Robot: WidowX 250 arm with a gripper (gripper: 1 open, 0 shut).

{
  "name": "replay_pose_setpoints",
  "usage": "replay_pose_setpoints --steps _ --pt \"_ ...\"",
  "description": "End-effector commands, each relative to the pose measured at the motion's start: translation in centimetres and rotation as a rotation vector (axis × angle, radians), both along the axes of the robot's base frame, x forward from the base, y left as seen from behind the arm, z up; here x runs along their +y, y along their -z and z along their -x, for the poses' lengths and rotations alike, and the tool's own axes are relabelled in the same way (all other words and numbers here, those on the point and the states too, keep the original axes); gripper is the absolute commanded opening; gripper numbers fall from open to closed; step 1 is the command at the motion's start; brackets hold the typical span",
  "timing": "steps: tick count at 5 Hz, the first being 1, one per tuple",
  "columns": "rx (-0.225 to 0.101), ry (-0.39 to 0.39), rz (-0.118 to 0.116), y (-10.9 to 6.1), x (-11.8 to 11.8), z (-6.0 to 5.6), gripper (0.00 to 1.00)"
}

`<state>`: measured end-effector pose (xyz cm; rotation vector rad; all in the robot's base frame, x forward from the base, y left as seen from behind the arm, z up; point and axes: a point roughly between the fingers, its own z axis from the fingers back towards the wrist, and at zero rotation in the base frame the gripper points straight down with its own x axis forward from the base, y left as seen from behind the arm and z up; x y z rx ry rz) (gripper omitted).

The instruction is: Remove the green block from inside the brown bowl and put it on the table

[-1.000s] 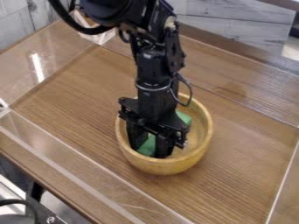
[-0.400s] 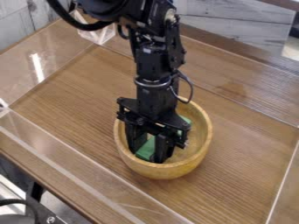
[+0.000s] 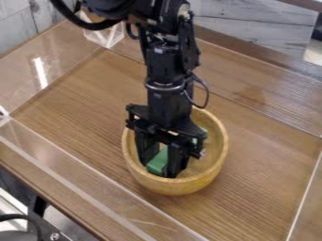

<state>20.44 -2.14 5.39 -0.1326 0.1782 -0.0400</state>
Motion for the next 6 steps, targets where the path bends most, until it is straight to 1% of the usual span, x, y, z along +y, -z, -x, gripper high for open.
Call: replay_pose_setpoints --steps 1,3,4,6 --pt "-0.074 -0.004 0.013 -1.9 0.2 -1.2 0.0" --pt "-0.096 -0.009 0.032 -3.1 0.2 -1.6 0.0" --pt "-0.116 -0.007 0.041 -3.7 0.2 -1.9 0.0" --pt "-0.149 -0.005 0.052 -4.1 0.3 -2.7 0.0"
